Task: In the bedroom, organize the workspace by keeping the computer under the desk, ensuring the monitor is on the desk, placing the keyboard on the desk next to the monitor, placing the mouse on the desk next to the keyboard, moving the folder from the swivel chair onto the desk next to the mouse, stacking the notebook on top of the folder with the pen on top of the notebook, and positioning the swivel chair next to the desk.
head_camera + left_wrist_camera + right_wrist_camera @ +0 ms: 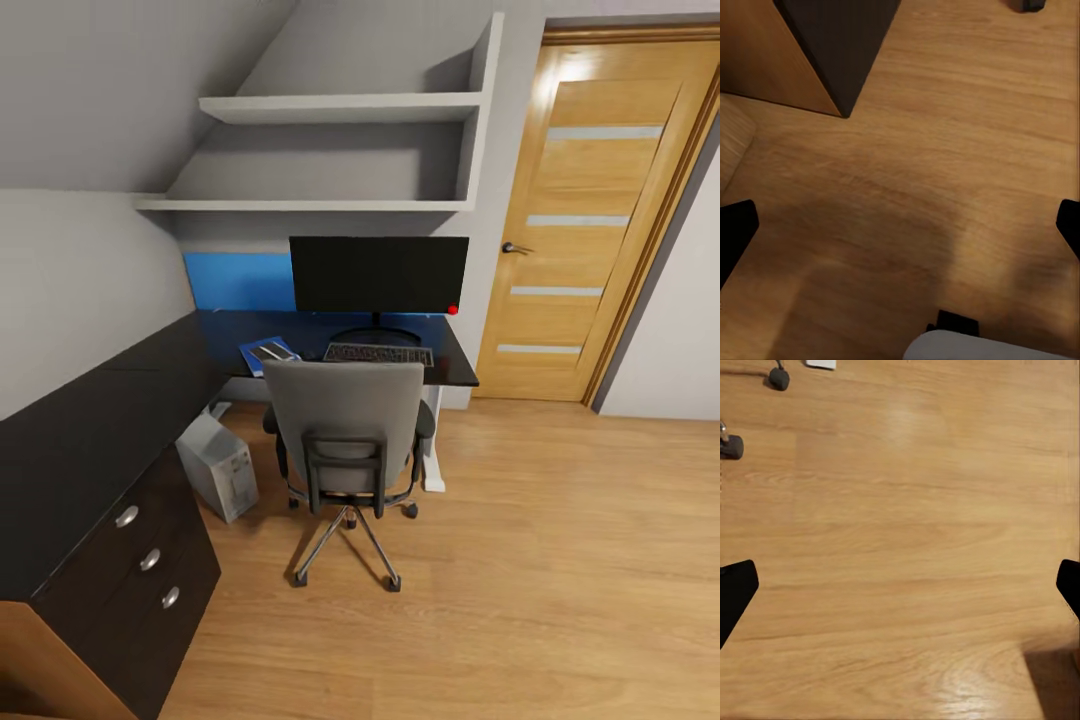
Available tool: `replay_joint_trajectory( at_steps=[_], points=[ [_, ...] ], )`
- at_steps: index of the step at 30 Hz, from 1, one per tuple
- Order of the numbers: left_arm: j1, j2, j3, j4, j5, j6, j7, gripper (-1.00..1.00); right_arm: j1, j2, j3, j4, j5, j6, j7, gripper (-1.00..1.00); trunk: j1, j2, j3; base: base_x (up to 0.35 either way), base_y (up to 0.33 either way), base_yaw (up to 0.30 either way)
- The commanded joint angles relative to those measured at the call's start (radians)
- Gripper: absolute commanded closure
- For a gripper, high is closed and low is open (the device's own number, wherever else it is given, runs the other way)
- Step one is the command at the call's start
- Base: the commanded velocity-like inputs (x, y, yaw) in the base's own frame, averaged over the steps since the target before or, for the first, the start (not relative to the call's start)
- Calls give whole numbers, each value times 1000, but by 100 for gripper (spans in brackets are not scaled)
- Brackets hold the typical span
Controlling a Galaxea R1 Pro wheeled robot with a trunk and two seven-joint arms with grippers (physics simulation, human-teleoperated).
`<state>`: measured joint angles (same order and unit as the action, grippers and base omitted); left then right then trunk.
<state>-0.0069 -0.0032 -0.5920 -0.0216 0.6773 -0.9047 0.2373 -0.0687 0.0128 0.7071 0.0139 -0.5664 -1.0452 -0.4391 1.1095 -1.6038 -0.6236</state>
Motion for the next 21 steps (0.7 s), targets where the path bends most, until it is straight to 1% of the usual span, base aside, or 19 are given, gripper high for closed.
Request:
replay_joint_trajectory(
  at_steps=[1, 3, 4, 12, 21],
  points=[
    [1, -1, -8, 0, 1, -5, 9, -100, 1, -10, 9, -1, -3, -2, 4, -100, -4, 7, 2, 0, 0, 0],
    [2, -1, -8, 0, 1, -4, 9, -100, 1, -18, 8, -3, -3, 1, 10, -100, -12, 21, 9, 0, 0, 0],
    [3, -1, -8, 0, 0, 10, 8, -100, 2, -25, 9, -3, -6, 7, 17, -100, -16, 28, 12, 0, 0, 0],
    [3, -1, -7, -1, -1, 50, 7, -100, 3, -21, 14, -2, -7, 12, 20, -100, -16, 28, 12, 0, 0, 0],
    [3, -1, -12, -1, -4, 63, 5, -100, 3, -21, 12, -4, -7, 14, 20, -100, -16, 28, 12, 0, 0, 0]
  ],
)
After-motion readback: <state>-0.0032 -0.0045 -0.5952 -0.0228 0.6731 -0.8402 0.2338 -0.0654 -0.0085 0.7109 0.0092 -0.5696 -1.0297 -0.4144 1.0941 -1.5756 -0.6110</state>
